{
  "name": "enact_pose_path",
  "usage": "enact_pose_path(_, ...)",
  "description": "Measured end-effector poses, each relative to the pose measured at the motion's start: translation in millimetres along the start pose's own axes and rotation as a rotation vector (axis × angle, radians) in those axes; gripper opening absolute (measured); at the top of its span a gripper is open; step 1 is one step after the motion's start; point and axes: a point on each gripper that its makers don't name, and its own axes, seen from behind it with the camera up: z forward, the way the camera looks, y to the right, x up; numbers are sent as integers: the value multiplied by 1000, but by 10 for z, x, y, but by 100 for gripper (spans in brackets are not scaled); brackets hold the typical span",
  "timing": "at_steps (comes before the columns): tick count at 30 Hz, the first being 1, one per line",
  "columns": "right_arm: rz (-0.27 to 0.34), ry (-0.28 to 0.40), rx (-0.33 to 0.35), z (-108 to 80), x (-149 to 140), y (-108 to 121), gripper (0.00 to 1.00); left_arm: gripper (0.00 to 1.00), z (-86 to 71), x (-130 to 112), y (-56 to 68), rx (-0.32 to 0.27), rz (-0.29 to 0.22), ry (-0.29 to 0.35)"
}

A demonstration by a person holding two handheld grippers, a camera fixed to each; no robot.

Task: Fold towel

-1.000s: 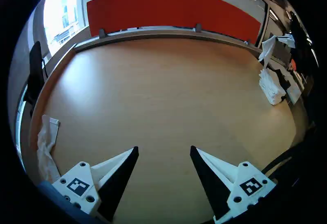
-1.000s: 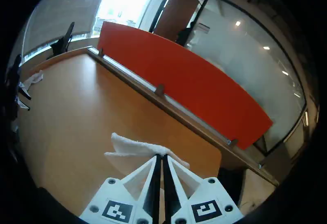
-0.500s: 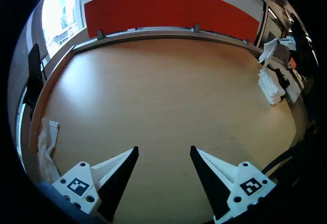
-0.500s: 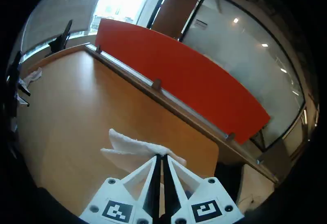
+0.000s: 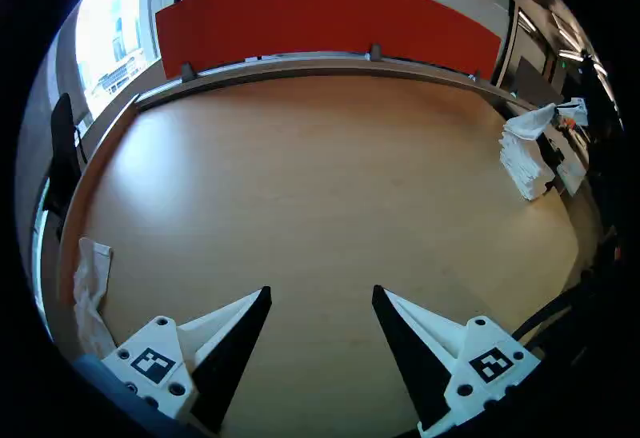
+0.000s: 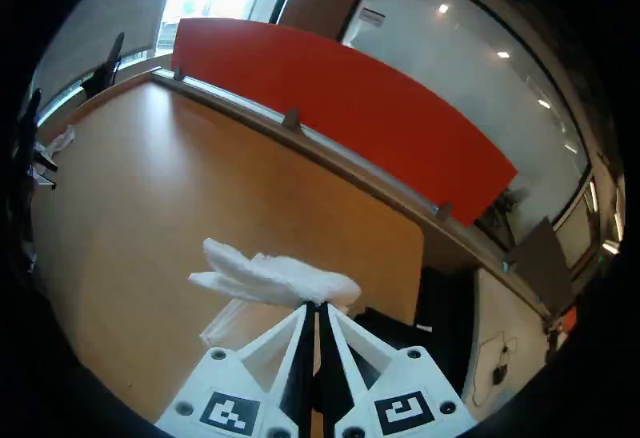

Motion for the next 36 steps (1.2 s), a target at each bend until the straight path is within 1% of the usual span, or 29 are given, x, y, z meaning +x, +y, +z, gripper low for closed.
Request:
enact_pose_path(4,37,-30,-6,-19,-254,-17,4,94,-7,-10,10,0,5,-3)
enact_pose_path(8,66,-53,-9,-24,-441,-34,4,94,-13,-18,13,2,7,-6)
enact_pose_path(11,79,-65,-8,-20,-534,-55,4,94,-15,-22,11,3,6,-7)
enact_pose_path(20,90,-100,-9,26,-722,-74,4,94,-36,-36,0,9,6,-7)
enact_pose_path(27,110,-151,-1,77,-963,-95,4,94,-50,-69,-30,17,3,-11)
enact_pose_path(36,152,-212,2,151,-1277,-123,4,94,-61,-90,-40,20,0,-12)
